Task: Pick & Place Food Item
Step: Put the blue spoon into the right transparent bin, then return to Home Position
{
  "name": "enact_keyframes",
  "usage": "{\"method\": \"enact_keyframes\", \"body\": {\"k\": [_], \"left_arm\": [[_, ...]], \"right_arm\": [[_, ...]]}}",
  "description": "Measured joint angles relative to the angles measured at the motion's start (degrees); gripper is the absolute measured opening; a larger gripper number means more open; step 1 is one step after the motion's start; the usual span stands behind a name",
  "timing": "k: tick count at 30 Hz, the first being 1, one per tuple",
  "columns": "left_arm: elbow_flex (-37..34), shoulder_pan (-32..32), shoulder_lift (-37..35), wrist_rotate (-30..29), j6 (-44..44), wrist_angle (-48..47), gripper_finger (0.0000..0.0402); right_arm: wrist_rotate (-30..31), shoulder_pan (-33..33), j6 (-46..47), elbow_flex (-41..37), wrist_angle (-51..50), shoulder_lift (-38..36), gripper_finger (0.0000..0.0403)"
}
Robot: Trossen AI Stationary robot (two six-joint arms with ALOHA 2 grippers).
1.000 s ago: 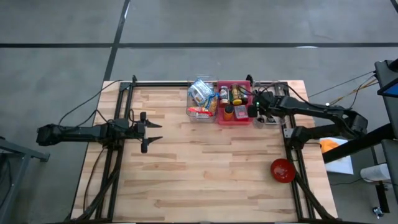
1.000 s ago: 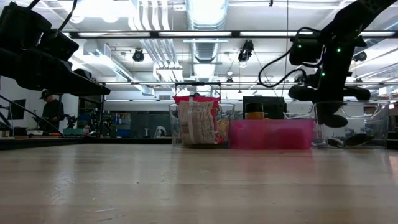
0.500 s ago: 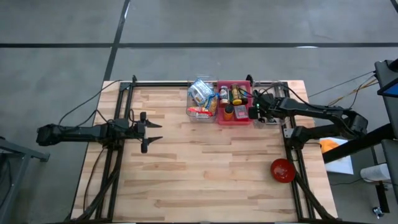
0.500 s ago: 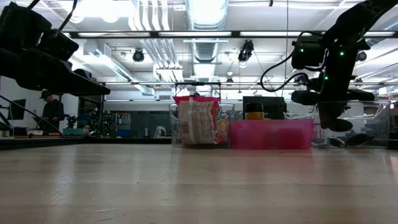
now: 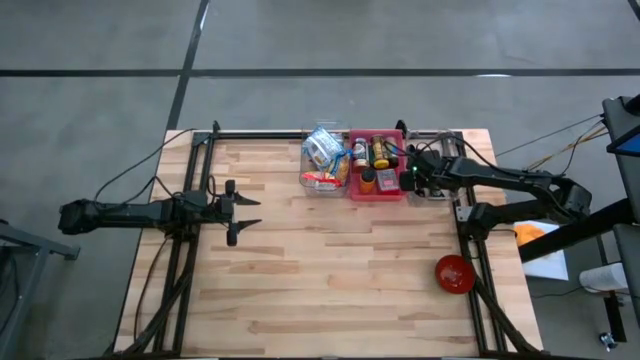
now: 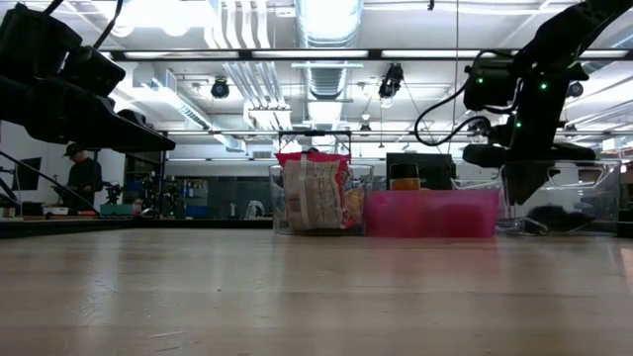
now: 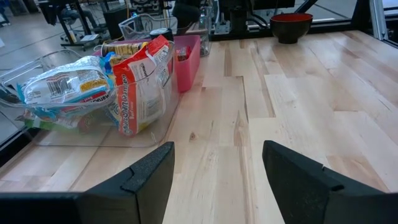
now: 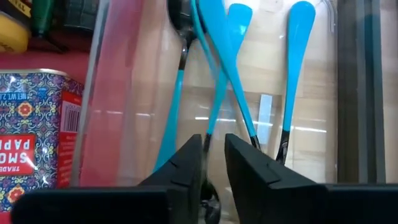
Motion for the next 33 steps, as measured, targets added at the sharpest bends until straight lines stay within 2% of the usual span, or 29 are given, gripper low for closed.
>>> {"method": "enact_keyframes", "body": {"k": [4, 24, 33], "left_arm": [[0.0, -0.02, 0.02, 0.0, 0.02, 0.0, 0.0244], [0.0, -0.02, 0.01, -0.01, 0.15, 0.0, 0.0244], [0.0, -0.01, 0.02, -0.01, 0.13, 0.0, 0.0244]], "right_arm": [[0.0, -0.39, -0.03, 0.0, 0.22, 0.0, 0.0082], [-0.05, -0.37, -0.87, 0.28, -0.54, -0.15, 0.0083], [-0.11, -0.2, -3.54, 6.34, -5.21, -0.15, 0.0083]]}}
